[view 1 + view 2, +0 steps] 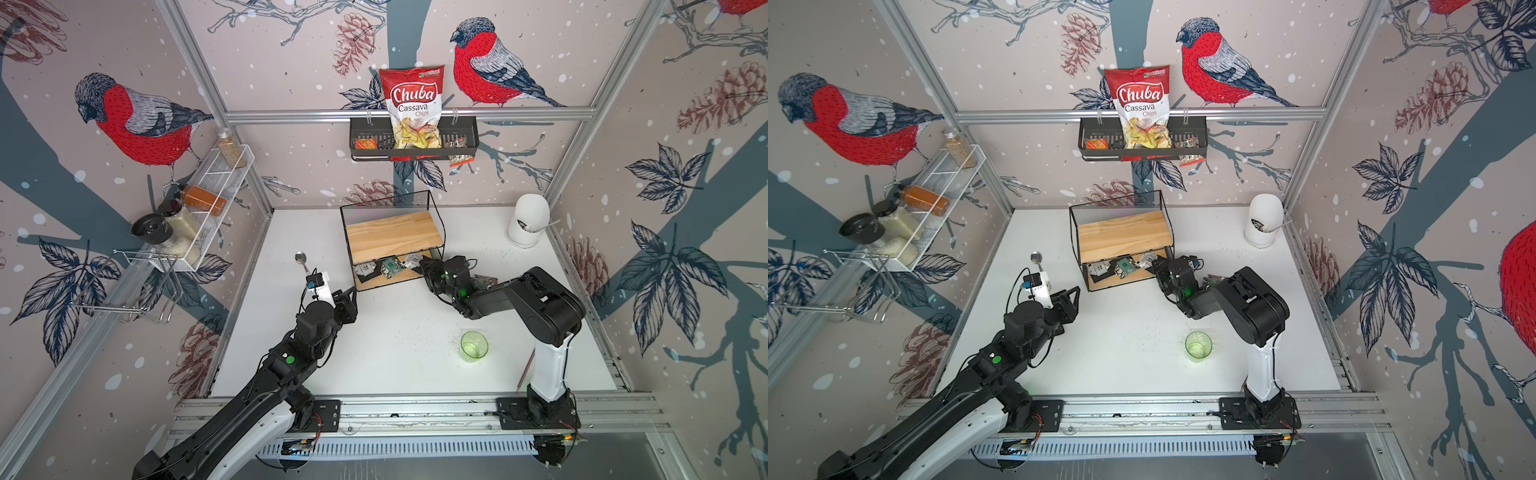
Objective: Remove the tea bags from the shelf
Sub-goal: Pick up the tea bag from the shelf.
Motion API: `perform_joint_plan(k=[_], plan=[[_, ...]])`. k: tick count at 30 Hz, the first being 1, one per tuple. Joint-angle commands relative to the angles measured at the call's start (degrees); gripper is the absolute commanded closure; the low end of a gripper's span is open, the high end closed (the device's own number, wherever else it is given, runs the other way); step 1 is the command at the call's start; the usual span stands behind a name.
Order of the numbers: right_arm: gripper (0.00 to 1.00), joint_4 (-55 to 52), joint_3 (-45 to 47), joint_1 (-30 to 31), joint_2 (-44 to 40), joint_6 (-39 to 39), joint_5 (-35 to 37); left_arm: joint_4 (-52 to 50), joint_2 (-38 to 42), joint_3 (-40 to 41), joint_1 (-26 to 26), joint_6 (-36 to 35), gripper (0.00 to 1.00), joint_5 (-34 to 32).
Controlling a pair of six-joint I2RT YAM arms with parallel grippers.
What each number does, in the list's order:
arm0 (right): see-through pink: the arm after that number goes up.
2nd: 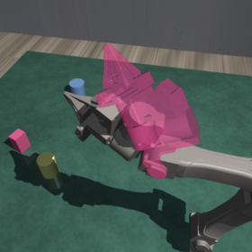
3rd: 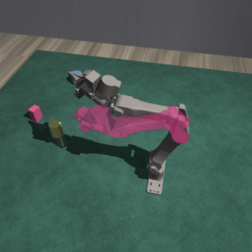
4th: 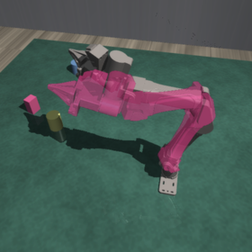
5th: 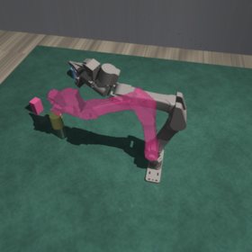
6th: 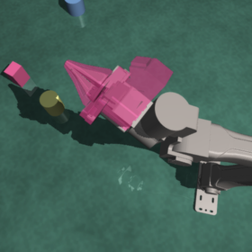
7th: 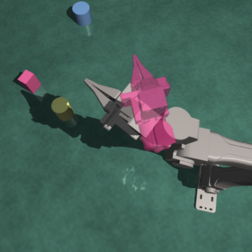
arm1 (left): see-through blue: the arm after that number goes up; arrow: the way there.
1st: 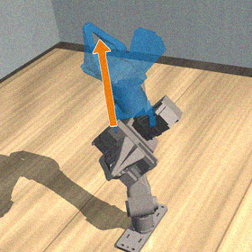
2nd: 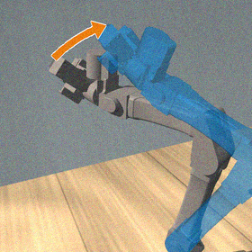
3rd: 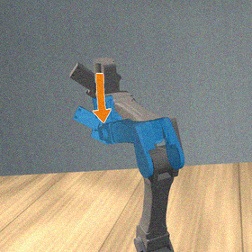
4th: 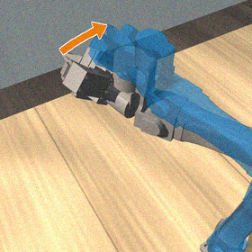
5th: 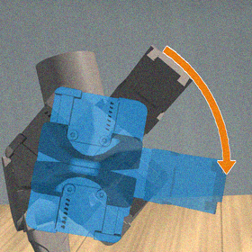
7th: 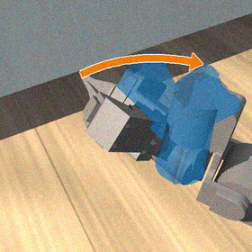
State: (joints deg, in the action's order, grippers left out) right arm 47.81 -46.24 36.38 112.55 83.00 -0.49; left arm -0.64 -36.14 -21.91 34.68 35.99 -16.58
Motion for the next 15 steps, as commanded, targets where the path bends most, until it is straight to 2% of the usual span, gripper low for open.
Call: perform_joint_plan(k=[1,10,15], plan=[[0.47,0.7,-0.8,0.3,0.7,1.0,-0.5,0.2,0.0,-0.5,-0.2,-1.0,0.51,-0.1],[0.48,-1.1,0.7,0.4,0.5,2.4,0.5,0.3,-0.4,-1.1,-0.1,-1.3,0.51,0.1],[0.49,-0.5,-1.5,0.4,3.5,3.0,-1.3,-0.1,-0.3,-1.5,-0.1,-1.3,0.51,-0.1]])
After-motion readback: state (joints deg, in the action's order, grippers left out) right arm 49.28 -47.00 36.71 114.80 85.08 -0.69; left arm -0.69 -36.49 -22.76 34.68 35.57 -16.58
